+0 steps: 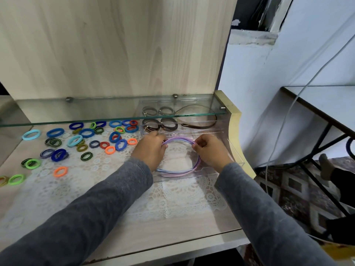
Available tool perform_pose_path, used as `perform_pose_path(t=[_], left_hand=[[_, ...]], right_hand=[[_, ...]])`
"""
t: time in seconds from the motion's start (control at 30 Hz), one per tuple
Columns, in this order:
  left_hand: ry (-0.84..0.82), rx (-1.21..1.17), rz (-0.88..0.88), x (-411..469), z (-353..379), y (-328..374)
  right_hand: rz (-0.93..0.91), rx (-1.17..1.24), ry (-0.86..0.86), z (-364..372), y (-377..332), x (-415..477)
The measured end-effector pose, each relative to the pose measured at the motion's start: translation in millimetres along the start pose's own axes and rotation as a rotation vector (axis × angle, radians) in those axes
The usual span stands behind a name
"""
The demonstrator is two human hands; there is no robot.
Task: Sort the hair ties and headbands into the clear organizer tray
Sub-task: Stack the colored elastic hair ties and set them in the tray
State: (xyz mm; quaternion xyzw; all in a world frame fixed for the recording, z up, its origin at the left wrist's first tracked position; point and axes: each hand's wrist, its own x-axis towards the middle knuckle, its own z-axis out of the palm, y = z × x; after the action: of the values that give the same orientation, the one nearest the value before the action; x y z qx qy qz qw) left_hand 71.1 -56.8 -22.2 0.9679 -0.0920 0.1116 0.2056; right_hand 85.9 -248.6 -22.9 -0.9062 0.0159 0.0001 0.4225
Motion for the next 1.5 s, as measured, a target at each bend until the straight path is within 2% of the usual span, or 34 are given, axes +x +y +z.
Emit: perform_pose_path(t=[0.27, 0.7, 1.07, 1.3, 1.5], left_hand=[[-0.030, -0.019, -0.029, 0, -2, 2], [-0.078, -0.003, -0.020, 5, -9, 2], [-0.077, 0.016, -0.062, 6, -6, 4], [-0.126, 0.028, -0.098, 9, -6, 7], [-0.196, 0.050, -0.054, 9, -10, 7]], right_hand=[[0.036, -0.079, -0.007, 5, 2, 2], [-0.026, -0.206, 0.074, 9, 4, 4], [-0.060, -0.210, 0.137, 12, 1, 1], [-0.070, -0.253, 0.115, 10, 1, 0], [-0.097, -0.314, 0.140, 8, -5, -5]])
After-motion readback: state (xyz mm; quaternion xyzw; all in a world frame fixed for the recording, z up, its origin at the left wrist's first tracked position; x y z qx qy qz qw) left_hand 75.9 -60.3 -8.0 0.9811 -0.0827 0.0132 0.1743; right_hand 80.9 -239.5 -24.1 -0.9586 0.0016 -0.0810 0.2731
